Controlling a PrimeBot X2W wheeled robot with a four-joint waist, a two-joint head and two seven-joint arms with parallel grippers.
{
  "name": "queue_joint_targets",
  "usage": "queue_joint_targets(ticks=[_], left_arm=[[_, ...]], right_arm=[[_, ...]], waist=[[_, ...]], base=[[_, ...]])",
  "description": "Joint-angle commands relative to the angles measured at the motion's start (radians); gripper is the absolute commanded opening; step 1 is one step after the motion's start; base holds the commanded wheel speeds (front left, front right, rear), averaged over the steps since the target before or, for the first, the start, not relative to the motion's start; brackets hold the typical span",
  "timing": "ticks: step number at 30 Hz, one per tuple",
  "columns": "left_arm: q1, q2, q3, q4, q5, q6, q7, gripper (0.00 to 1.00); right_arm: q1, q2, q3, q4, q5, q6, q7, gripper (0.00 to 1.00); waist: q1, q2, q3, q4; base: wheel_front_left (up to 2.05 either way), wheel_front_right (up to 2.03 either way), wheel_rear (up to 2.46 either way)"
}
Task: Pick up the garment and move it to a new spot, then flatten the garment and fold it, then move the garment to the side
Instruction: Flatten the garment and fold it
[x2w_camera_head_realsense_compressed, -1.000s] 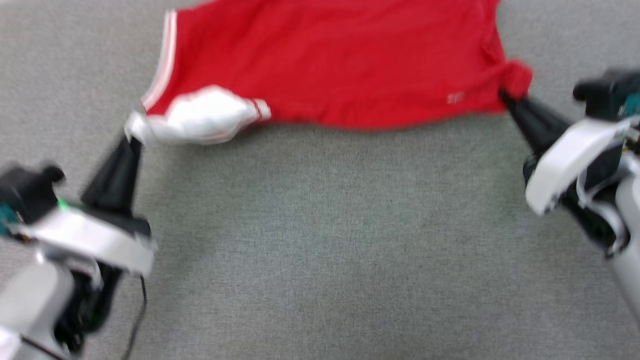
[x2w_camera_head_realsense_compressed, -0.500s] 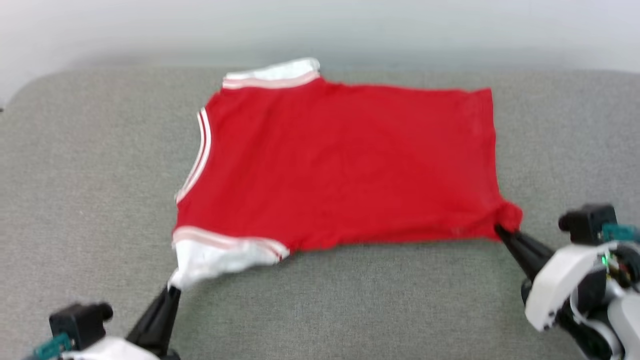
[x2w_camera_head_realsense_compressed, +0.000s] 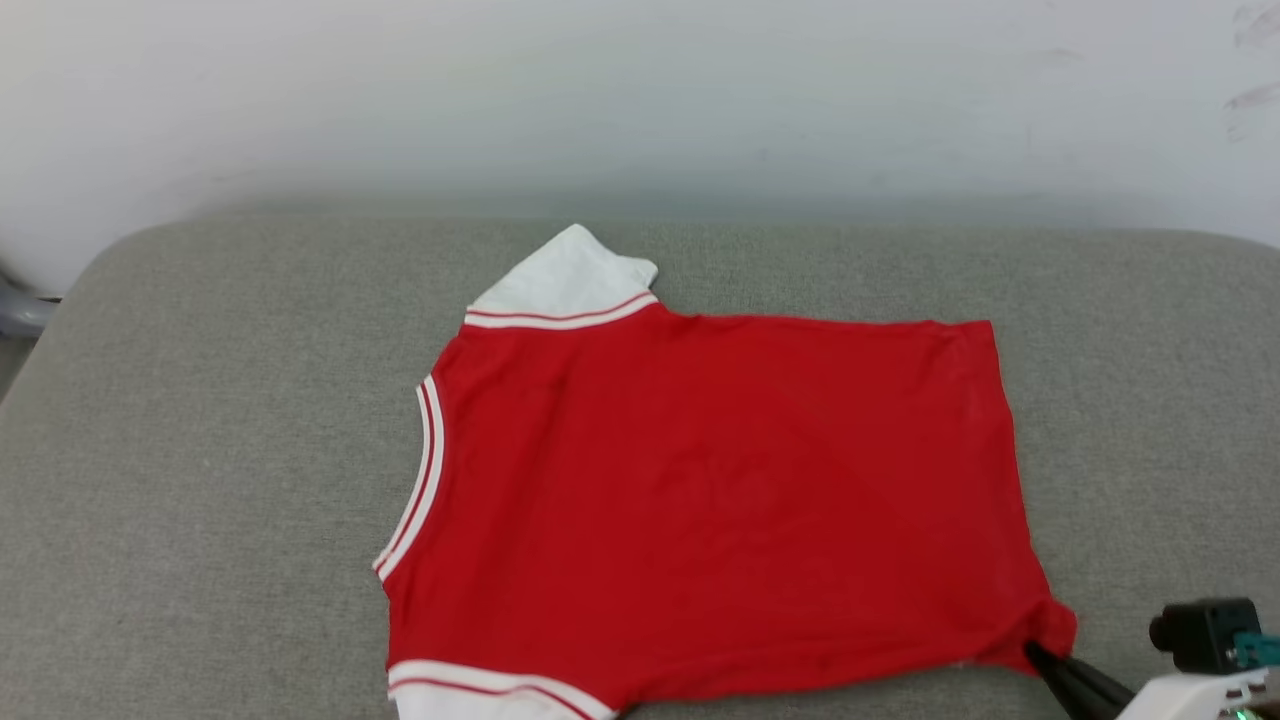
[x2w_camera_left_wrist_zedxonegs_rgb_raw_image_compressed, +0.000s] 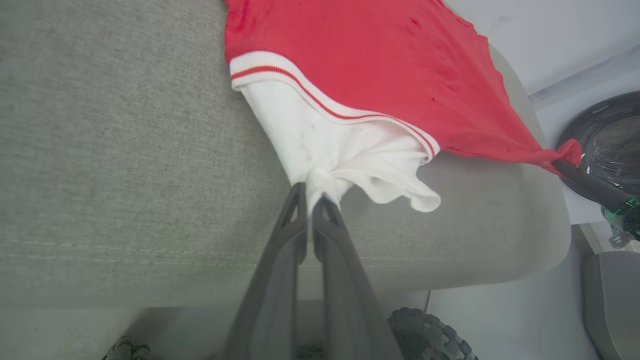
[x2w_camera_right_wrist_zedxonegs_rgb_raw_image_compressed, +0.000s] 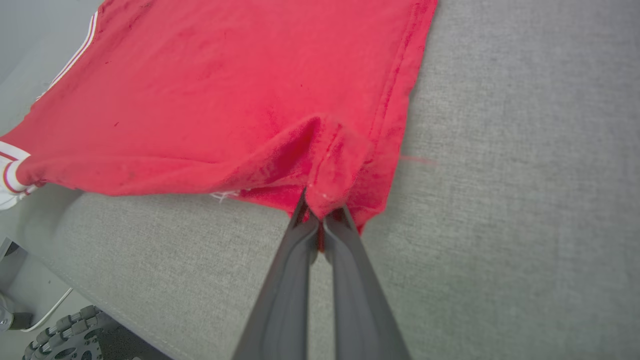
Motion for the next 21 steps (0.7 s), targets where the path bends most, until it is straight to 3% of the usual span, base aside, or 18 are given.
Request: queue_joint_targets(ticks=[1, 9, 21], left_arm=[[0.018, 0.001, -0.002, 0.001, -0.011, -0.002, 0.005, 0.0], [0.06, 0.015, -0.015, -0.016, -0.049, -0.02, 0.031, 0.0], [-0.052, 0.032, 0.02, 0.014, 0.024, -0.04, -0.008, 0.0]], right_arm=[[0.025, 0.002, -0.01, -0.007, 0.004, -0.001, 0.002, 0.0], [0.131, -0.003, -0.05, -0.043, 0.006, -0.001, 0.025, 0.0], [0.089, 0.027, -0.07, -0.063, 0.001, -0.001, 0.005, 0.0]], waist=[[0.0002, 0.0, -0.011, 0.002], [0.0002, 0.0, -0.032, 0.006], [0.0002, 0.0, -0.026, -0.006]], base=[[0.0, 0.0, 0.0], [0.0, 0.0, 0.0], [0.0, 0.0, 0.0]])
